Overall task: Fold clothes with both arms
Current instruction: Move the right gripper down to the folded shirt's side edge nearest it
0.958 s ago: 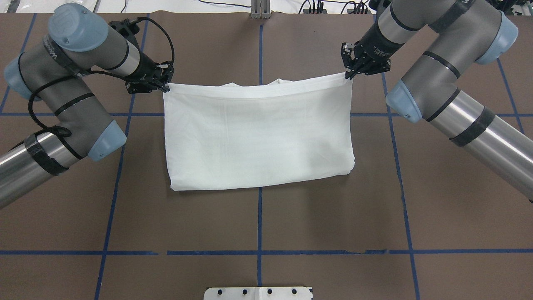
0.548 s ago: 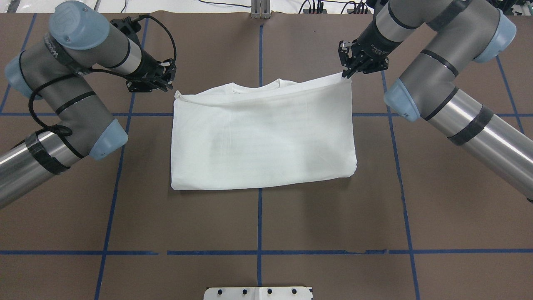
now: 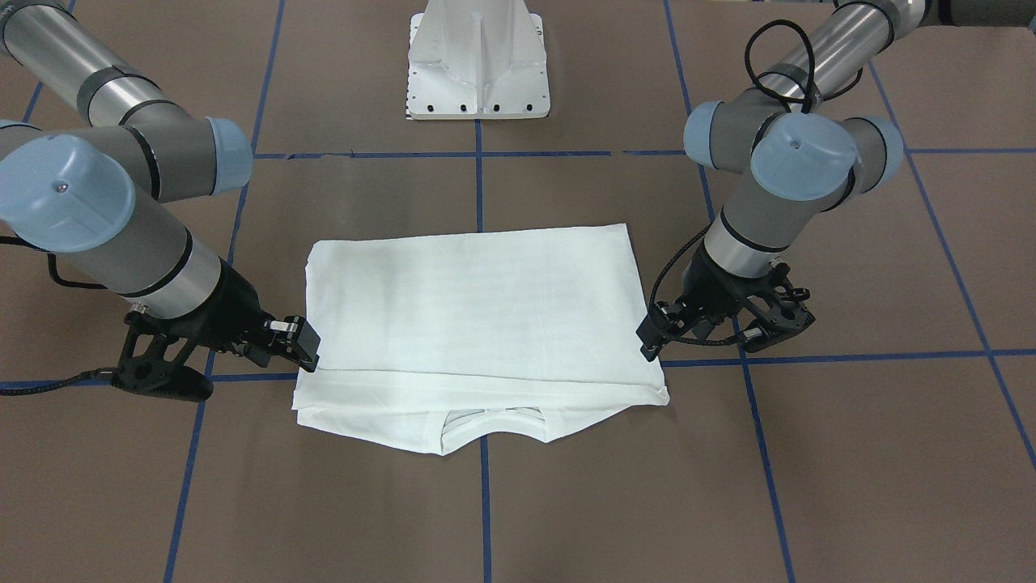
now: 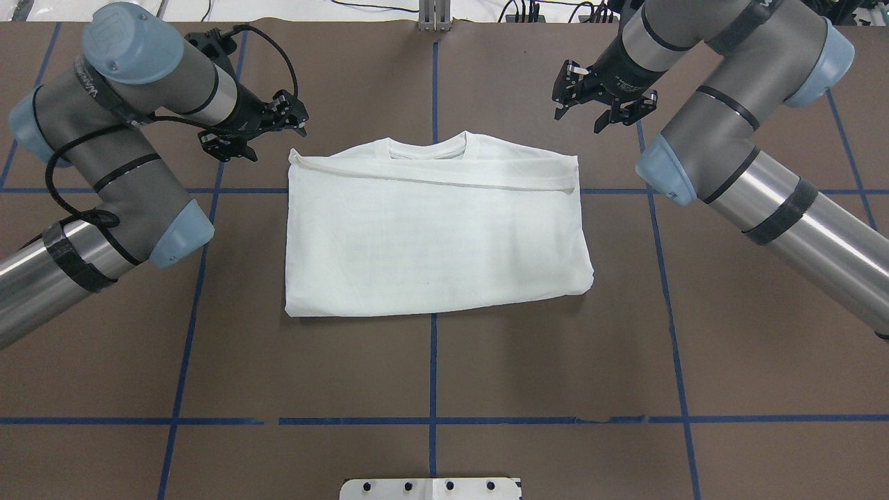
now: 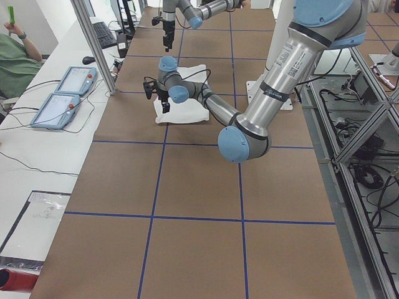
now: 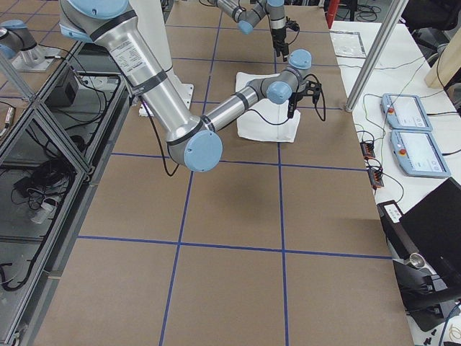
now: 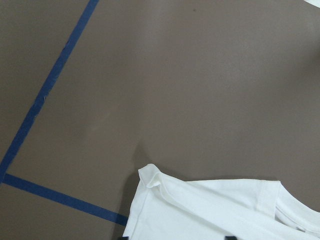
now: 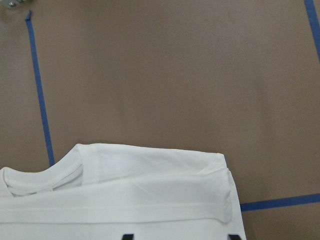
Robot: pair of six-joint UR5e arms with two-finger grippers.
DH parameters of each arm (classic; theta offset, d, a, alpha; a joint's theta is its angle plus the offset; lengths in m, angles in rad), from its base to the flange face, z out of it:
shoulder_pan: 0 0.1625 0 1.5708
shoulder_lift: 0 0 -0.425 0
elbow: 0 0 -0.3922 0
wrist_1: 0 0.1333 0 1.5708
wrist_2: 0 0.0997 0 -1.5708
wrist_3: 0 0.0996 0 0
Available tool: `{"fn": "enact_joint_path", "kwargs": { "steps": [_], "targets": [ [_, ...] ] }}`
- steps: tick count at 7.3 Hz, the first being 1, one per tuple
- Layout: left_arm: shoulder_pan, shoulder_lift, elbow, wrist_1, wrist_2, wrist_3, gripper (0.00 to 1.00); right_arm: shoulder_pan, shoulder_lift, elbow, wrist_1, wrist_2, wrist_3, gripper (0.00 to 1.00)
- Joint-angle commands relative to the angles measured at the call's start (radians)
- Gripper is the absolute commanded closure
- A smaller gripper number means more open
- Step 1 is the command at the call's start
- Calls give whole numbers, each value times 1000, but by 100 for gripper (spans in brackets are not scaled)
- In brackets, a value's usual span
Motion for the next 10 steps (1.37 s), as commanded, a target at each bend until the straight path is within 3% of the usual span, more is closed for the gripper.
{"fn": "enact_joint_path", "kwargs": {
  "steps": [1, 5, 7, 10],
  "targets": [
    [-3, 14, -67, 11, -2, 0, 4, -34, -19, 31, 2, -7, 16, 0],
    [-1, 46, -190, 99, 1, 2, 1, -209, -219, 245, -1, -140, 111, 0],
    [-1, 48, -227, 120, 1, 2, 1, -288, -236, 237, -7, -231, 118, 0],
    [2, 46, -251, 136, 1, 2, 1, -323, -302, 243, -1, -232, 118, 0]
  ]
}}
